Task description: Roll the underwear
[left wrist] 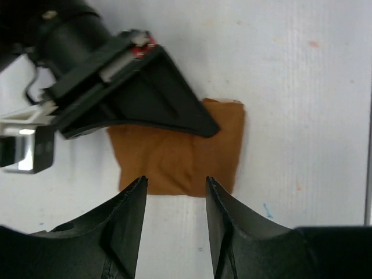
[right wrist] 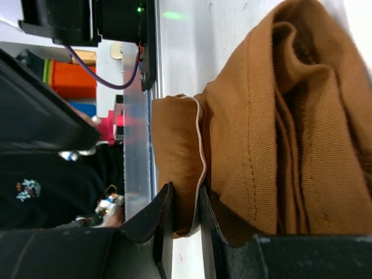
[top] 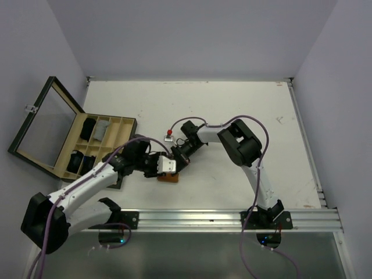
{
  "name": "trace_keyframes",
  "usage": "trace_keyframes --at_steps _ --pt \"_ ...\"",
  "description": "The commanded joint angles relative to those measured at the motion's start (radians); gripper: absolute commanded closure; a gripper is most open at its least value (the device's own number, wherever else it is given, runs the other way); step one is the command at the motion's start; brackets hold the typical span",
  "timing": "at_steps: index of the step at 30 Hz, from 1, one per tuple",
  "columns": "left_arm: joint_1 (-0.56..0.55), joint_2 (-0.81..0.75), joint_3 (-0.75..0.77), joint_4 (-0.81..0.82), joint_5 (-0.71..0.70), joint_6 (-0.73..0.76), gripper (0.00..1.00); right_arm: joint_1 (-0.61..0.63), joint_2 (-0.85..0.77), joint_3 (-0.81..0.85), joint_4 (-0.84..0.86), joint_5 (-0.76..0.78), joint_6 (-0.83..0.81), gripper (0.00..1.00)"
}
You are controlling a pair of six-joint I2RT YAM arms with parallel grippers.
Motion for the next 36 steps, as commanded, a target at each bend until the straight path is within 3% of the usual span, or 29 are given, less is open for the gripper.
trace_keyframes --at_steps 1,6,15,18,21,22,24,26,29,32,36 --pt "-0.119 -0.016 -0.064 0.065 -0.166 0.063 0.52 0.007 0.106 -0.009 -0.028 0.301 -0.022 1.0" --pt "-0.279 0.008 -0.107 0.116 -0.247 0.068 0.5 0.006 0.127 0.006 -0.048 0.306 -0.024 1.0" --pt "-0.307 0.208 -0.126 0.209 -0.333 0.046 0.51 0.003 0.121 -0.007 -0.051 0.309 -0.041 1.0" --pt "-0.31 0.269 -0.116 0.199 -0.345 0.002 0.58 0.0 0.112 -0.016 -0.054 0.32 -0.056 1.0" --pt "-0.319 0.289 -0.125 0.193 -0.333 -0.024 0.85 -0.005 0.098 -0.02 -0.056 0.329 -0.062 1.0" --pt "-0.324 0.291 -0.127 0.179 -0.325 -0.033 0.9 -0.011 0.091 -0.02 -0.054 0.344 -0.064 0.99" --pt "-0.33 0.318 -0.124 0.157 -0.308 -0.049 1.0 -0.034 0.072 -0.015 -0.056 0.354 -0.065 0.82" --pt "-0.33 0.347 -0.112 0.114 -0.266 -0.079 1.0 -0.06 0.028 -0.009 -0.057 0.373 -0.065 0.6" --pt "-0.328 0.415 -0.096 0.056 -0.178 -0.104 1.0 -0.121 -0.075 -0.007 -0.057 0.407 -0.076 0.41" --pt "-0.315 0.484 -0.026 -0.002 -0.126 -0.107 1.0 -0.168 -0.193 -0.012 -0.07 0.447 -0.113 0.28" --pt "-0.264 0.693 0.121 -0.134 0.004 -0.087 1.0 -0.217 -0.337 -0.038 -0.079 0.519 -0.2 0.28"
